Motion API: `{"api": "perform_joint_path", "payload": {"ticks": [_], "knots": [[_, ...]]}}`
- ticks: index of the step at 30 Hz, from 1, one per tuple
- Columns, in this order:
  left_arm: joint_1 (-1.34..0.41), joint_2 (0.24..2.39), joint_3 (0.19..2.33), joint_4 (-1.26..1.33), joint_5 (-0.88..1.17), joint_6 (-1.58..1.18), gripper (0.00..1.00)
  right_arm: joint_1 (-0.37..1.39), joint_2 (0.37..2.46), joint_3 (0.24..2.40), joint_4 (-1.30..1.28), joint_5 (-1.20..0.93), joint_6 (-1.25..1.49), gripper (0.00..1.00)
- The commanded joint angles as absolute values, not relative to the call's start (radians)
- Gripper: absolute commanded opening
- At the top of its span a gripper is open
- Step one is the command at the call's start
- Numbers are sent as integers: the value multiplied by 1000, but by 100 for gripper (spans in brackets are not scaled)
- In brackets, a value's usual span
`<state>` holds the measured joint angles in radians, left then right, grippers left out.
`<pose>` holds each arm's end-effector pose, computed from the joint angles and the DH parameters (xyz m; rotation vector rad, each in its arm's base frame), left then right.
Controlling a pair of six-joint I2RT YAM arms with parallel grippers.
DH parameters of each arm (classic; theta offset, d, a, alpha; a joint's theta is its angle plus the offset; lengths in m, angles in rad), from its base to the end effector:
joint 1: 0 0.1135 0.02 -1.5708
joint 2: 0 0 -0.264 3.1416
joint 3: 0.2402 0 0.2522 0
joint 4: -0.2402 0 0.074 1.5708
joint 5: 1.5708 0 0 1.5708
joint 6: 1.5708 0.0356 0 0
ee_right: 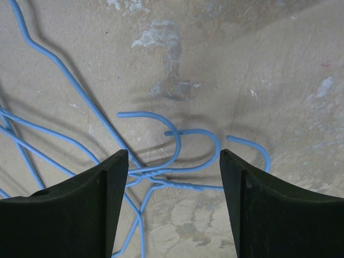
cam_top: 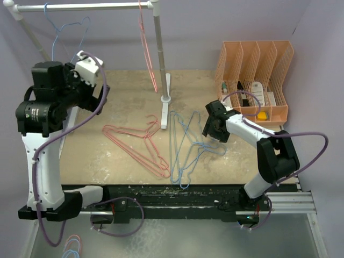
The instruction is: Organize the hangers
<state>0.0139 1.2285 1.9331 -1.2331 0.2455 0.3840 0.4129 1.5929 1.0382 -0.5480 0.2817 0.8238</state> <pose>0.1730 -0.0062 0.5118 0.5267 2.0142 -0.0155 0.2920 0.1171 0.2029 0.6166 2.5278 0.0590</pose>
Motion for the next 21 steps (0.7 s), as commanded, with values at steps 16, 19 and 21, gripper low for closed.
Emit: {"api": "perform_joint_path", "payload": {"ticks": [16,19,21], "knots": [[-447,1188,1599,-1049,-124,328,99,410,1703,1043,-443,209,821,42],[-486,1169,1524,-1058,-96,339,99,411,1707,1046,-436,203,815,33],[-512,1162,1482,-1078,-60,343,99,411,1705,1049,-438,196,813,24]]}}
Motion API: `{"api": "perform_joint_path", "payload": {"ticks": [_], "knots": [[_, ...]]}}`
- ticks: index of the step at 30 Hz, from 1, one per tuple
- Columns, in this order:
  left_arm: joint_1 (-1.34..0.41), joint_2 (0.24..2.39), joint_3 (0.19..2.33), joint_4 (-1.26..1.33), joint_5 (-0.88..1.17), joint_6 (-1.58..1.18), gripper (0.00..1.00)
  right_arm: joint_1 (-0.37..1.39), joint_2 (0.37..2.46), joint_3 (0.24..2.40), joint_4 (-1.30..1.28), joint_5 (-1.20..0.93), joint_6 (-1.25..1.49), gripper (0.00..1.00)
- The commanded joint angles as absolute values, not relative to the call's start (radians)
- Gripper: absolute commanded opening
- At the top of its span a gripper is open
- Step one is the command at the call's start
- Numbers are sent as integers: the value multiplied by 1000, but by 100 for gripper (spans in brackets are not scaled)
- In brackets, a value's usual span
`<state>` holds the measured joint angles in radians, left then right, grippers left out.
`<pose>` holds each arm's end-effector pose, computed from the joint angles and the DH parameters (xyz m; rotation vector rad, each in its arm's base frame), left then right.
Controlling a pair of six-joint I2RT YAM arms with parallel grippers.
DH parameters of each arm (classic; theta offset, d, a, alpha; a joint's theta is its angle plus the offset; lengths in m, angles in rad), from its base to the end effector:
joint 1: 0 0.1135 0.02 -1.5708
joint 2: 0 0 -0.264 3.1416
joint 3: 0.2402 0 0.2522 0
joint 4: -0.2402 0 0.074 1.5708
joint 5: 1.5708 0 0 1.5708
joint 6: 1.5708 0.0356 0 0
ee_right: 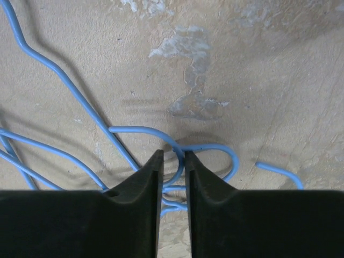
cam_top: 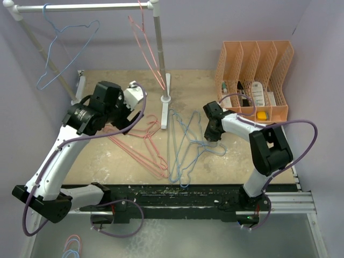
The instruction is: Organize the hangers
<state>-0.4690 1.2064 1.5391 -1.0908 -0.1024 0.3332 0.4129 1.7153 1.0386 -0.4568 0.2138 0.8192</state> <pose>0.1955 -0.0950 0.4216 0.8602 2.1595 0.0510 0.3077 0.1266 0.1696 0.5992 2.5941 0.1086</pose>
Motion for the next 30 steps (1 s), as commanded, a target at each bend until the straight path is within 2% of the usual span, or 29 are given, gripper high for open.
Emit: {"api": "perform_joint_path", "payload": {"ticks": [1,6,16,23,30], "knots": [[-531,1160,1461,-1091,-40,347,99,411,1702,1051,-438,191,812,20],[-608,1157,1399,-1142,26,368,99,411,1652,1067,-469,172,823,1],[-774,1234,1370,-1057,-25,351,99,411,1485,1188,-593,186,864,0],[-875,1324,1392,-961,98,243,99,409,1434,1298,-614,186,873,0],[-934,1350,1272,-707,27,155,99,409,1420,1342,-574,159,916,0]]}}
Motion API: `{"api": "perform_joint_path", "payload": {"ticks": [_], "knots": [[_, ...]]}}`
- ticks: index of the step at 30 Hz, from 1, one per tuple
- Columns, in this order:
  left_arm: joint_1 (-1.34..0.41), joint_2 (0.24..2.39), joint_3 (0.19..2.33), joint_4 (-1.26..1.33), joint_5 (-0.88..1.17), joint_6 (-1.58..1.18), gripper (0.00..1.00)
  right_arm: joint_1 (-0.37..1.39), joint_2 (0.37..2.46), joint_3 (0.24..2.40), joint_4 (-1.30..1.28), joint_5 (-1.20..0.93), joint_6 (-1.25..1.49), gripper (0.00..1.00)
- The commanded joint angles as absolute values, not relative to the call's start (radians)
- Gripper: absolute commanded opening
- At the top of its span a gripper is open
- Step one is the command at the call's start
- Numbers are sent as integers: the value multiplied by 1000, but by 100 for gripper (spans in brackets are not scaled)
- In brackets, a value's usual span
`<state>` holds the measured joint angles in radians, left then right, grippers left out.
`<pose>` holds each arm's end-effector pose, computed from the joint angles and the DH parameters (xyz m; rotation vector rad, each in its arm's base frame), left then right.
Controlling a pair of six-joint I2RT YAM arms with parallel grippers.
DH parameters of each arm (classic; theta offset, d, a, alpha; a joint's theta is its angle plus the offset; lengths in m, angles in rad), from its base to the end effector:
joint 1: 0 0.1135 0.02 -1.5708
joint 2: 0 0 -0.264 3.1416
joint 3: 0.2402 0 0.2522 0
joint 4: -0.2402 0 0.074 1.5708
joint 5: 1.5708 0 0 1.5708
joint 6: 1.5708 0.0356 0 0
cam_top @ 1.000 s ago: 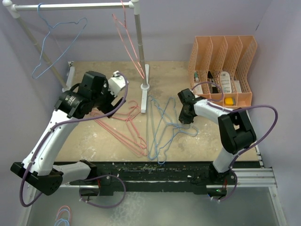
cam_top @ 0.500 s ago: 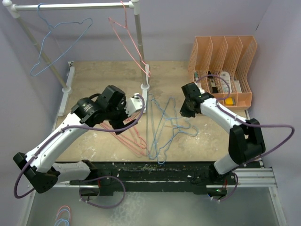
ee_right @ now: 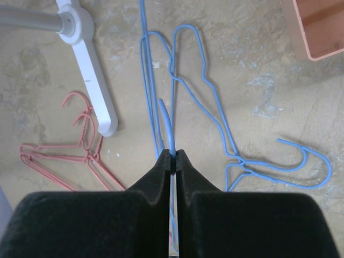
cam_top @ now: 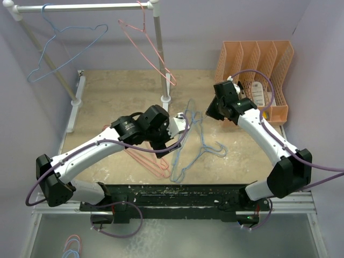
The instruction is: Organize the hangers
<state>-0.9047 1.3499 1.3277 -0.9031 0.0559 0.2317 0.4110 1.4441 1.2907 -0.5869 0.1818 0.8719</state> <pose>0.1679 -0.2169 0.3381 1.3805 2.1184 -0.3459 0.2944 0.1213 0.3237 0.6250 2.2529 0.4457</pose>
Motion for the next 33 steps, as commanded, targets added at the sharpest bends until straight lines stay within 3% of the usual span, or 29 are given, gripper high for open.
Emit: {"api": "perform_joint_path", "payload": {"ticks": [1,23,26,30,32,33], "knots": [[-938,1358,1259,-678,29,154,99,409,1422,1347,-560,150,925,0],[-898,1605,1121,-349,-51,236,98,404,1509,1473,-441,31,959,0],[-874,1603,1116,-353,-53,249,88,399,1508,1468,-436,28,956,0],[-862,1581,1085,-355,-59,257,82,391,1510,1464,-423,6,955,0],[-858,1581,1069,-355,-51,254,73,385,1514,1461,-413,-10,958,0],[-856,1583,1061,-358,-46,251,63,383,1516,1460,-408,-18,960,0]]}}
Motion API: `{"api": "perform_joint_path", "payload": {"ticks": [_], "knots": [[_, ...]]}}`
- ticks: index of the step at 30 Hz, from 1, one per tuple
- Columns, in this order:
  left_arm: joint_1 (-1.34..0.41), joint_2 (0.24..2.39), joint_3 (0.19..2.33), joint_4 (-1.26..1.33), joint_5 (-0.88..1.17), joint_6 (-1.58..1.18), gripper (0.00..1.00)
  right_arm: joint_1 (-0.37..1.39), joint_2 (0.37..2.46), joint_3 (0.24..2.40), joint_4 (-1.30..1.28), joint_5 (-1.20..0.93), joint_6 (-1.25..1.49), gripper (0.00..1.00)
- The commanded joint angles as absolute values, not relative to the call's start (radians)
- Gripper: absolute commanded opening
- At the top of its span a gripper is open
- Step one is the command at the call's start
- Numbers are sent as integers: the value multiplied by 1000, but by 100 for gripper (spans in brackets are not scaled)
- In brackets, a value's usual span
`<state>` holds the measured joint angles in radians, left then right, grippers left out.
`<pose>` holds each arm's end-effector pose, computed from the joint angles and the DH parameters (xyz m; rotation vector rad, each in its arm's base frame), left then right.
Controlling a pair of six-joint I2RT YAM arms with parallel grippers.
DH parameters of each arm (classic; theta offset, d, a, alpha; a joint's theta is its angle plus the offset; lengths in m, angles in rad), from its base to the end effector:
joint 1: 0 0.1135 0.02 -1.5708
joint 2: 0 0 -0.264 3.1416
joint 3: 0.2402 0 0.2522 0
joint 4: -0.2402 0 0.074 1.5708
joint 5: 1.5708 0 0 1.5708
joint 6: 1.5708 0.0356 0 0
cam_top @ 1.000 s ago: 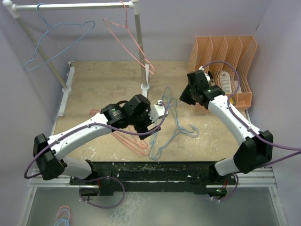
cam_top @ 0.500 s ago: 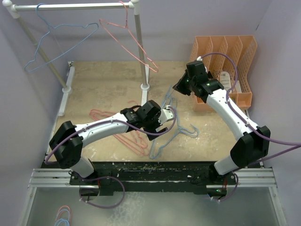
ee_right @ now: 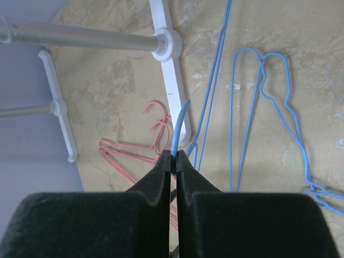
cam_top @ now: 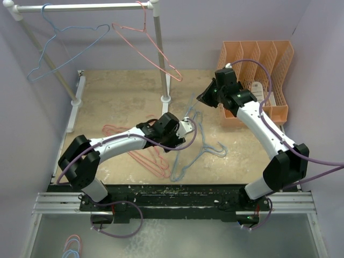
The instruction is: Organize the hangers
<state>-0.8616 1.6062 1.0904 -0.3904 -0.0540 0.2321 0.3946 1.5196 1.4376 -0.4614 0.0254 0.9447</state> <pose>0.2226 -0.2565 0.2225 1.2730 2.1356 -0.2018 0.3228 0.1335 0.3602 0.6158 2.1238 0.7524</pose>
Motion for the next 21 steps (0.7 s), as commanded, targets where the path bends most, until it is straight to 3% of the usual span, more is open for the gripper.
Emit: {"api": "perform_joint_path", "payload": {"ticks": [1,5,6,13,15,16,17,18,20,21], "knots": [[-855,1586,1060,-363,-42,248,54,380,1518,1459,-404,-27,961,0],[-851,1584,1066,-393,-26,244,4,375,1527,1464,-393,-47,961,0],[-851,1582,1072,-403,-31,248,0,374,1529,1467,-390,-50,958,0],[-802,1449,1112,-481,-32,283,0,359,1542,1541,-396,-78,901,0],[-790,1387,1109,-501,-53,295,0,357,1540,1581,-406,-74,875,12],[-785,1361,1104,-509,-71,301,0,357,1539,1602,-412,-71,863,23],[-779,1341,1102,-524,-96,304,0,356,1538,1623,-417,-69,854,49],[-771,1322,1098,-540,-116,306,0,356,1536,1651,-424,-67,846,68],[-742,1286,1095,-588,-129,308,0,356,1531,1701,-451,-47,836,94],[-725,1265,1093,-615,-130,306,0,356,1528,1727,-469,-31,827,99]]}}
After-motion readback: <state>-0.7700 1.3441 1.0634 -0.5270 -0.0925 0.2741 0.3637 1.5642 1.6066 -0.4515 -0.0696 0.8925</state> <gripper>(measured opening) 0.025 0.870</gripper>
